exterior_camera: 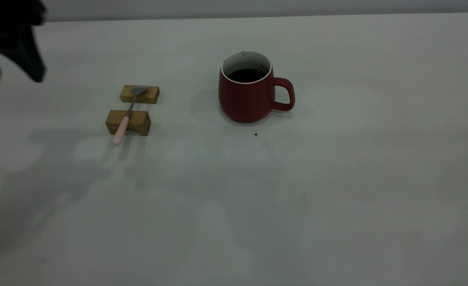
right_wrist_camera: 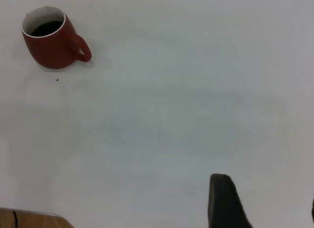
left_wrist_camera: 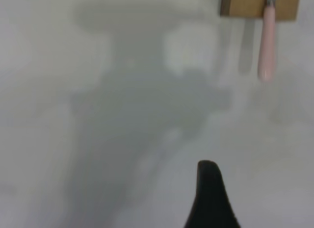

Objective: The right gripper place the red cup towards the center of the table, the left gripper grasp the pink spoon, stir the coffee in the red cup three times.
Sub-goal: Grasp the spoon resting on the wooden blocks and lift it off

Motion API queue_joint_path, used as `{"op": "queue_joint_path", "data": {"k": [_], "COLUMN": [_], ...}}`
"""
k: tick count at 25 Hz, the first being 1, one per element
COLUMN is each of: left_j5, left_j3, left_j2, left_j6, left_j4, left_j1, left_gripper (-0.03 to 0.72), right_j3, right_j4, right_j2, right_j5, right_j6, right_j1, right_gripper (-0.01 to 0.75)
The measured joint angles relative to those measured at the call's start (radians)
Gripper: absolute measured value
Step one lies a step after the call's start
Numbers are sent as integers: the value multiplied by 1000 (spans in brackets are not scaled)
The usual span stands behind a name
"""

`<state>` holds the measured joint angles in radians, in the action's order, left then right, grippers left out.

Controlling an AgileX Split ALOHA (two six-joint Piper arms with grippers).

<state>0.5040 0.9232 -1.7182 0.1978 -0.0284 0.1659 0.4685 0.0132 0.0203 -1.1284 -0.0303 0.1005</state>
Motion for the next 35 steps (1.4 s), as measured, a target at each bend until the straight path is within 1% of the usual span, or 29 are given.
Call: {"op": "queue_joint_path", "data": {"k": [5, 12, 14, 19, 22, 35], "left_j5": [-19, -42, -43, -58, -90, -101], "left_j3": [96, 183, 202, 228, 232, 290], "left_j2": [-177, -350, -386, -424, -441, -542], "left_j6": [-1, -5, -6, -2, 0, 1], "left_j4": [-23, -28, -29, -29, -35, -40], "left_j1": [5, 76, 86, 86, 86, 88], "left_gripper": [594, 594, 594, 594, 594, 594], "right_j3": [0, 0, 0, 0, 0, 0], "right_j4": [0, 0, 0, 1, 1, 1], "right_j2": [0, -2, -2, -2, -2, -2], "right_j5": [0, 0, 0, -1, -1, -1], "right_j6": [0, 0, 0, 0, 0, 0], "right_j1": [0, 0, 0, 0, 0, 0], "right_gripper": [460, 460, 460, 460, 460, 460]}}
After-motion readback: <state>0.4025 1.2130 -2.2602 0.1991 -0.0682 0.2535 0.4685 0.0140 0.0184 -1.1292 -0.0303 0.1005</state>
